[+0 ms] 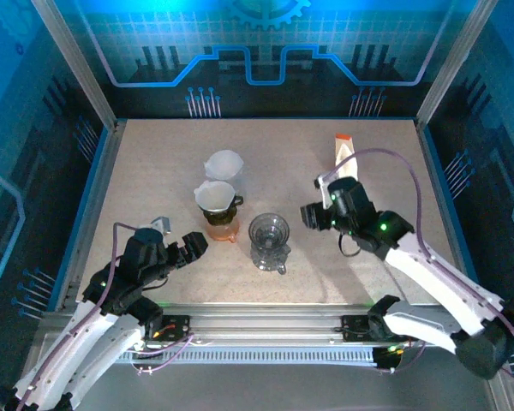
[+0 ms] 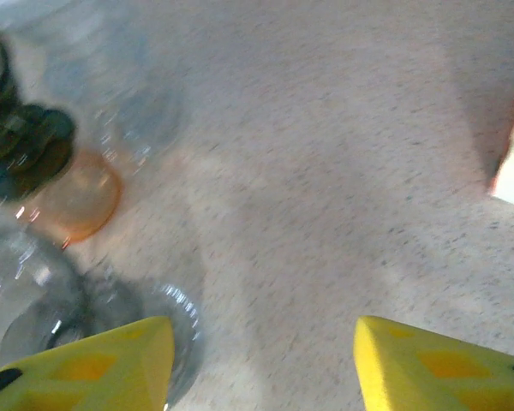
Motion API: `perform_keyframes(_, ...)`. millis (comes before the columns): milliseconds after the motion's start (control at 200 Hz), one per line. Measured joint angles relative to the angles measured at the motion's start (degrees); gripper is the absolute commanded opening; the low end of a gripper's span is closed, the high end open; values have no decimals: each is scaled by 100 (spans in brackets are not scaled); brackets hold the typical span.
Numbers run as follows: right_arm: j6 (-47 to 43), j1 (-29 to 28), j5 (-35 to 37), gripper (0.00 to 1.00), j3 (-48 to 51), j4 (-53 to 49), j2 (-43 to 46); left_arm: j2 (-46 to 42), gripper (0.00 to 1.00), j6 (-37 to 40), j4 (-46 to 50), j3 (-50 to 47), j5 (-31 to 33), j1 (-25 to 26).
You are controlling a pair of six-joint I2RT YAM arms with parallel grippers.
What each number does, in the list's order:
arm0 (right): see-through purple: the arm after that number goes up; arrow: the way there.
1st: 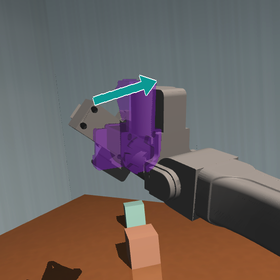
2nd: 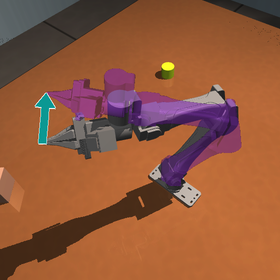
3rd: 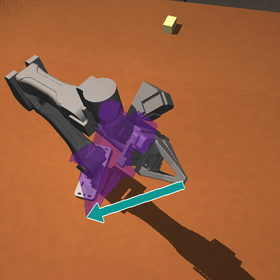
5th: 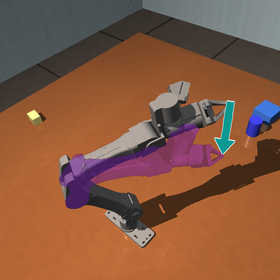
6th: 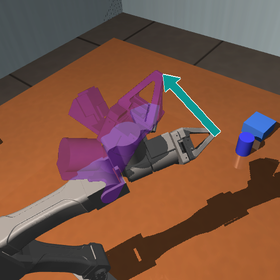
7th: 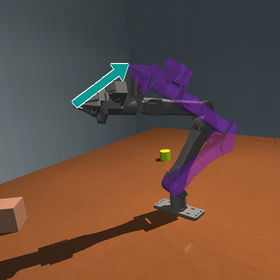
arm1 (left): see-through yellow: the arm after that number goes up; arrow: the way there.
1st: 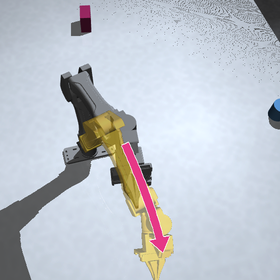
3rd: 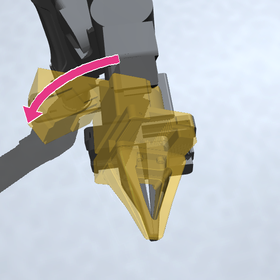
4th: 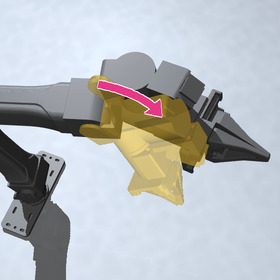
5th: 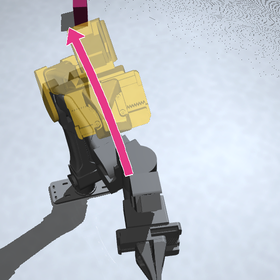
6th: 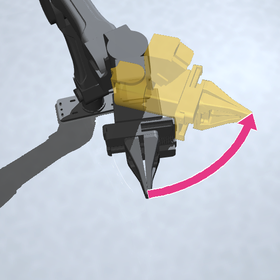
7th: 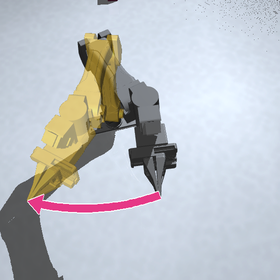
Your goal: Place the coffee filter in the dripper
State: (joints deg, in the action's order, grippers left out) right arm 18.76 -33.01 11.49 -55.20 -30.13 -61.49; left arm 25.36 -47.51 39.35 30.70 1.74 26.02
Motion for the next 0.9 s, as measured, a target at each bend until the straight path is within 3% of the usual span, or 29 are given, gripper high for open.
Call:
perform_keyframes(285, 162, 1604, -138, 35, -813, 719, -1982, -4, 99, 0, 11, 0, 0, 0)
perform_keyframes(455, 249, 2188, -101, 33, -1185, 901, -2754, -90, 99, 0, 70, 0, 0, 0)
perform_keyframes(650, 555, 2586, -170, 34, -1423, 1178, -3237, -90, 99, -2, 72, 0, 0, 0)
perform_keyframes(896, 1099, 2673, -339, 38, -1849, 1504, -3845, 28, 99, -15, 66, -7, 0, -4)
